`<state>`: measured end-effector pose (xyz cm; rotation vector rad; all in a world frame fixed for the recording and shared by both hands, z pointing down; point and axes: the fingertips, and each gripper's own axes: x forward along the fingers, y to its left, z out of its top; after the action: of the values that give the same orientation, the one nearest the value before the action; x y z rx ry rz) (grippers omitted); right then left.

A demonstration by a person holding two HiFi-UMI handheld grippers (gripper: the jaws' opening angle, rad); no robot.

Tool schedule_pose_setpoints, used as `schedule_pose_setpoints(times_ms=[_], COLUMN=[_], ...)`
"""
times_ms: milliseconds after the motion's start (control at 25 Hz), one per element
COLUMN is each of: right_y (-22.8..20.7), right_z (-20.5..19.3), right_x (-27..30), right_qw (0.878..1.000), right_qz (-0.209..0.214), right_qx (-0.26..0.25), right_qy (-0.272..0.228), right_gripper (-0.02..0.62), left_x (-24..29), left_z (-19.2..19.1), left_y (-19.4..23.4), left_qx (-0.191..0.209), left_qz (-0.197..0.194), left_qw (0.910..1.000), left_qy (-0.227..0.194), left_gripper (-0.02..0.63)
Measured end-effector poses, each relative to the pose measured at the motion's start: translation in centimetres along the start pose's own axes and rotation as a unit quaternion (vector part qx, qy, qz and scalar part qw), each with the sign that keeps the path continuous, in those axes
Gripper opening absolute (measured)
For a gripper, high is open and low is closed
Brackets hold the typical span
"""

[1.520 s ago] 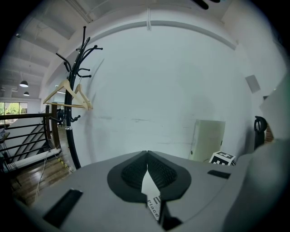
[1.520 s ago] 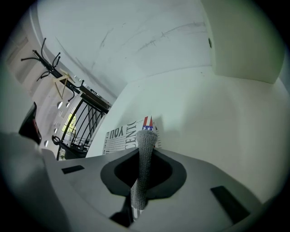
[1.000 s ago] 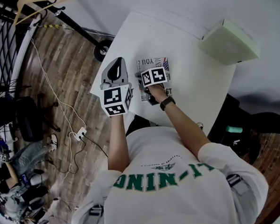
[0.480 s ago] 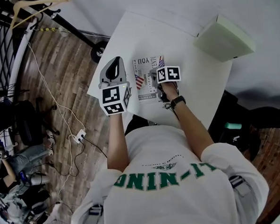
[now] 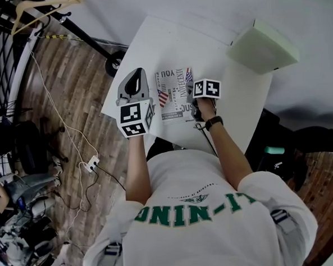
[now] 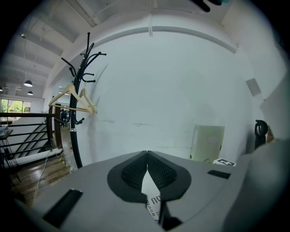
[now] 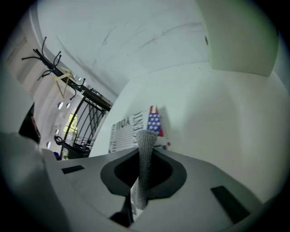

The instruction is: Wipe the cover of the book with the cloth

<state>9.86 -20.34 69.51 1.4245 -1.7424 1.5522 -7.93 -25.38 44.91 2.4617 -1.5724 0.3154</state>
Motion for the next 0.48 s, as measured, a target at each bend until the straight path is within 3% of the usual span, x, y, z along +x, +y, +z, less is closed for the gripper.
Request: schedule_pose_setpoints(times_ms=[280, 480], right_y=[12.3, 13.5], right_z=[-5.8, -7.8], right_x=[3.9, 5.6], right_qw=[0.988, 0.986], right_qz=[0.101, 0.087], right_qx=[-0.092, -0.115], right_qy=[0.079, 0.083], right_gripper=[0.034, 0.034], left_x=[-1.3, -2.2], left_z=[-0.6, -0.4], left_y=[0.8, 1.6], left_qx=[-0.005, -0.003], left_qz=[0.015, 0.026], left_qw=[0.9998, 0.9996], left_qy=[0.007, 0.004], left_gripper=[0.015, 0.015])
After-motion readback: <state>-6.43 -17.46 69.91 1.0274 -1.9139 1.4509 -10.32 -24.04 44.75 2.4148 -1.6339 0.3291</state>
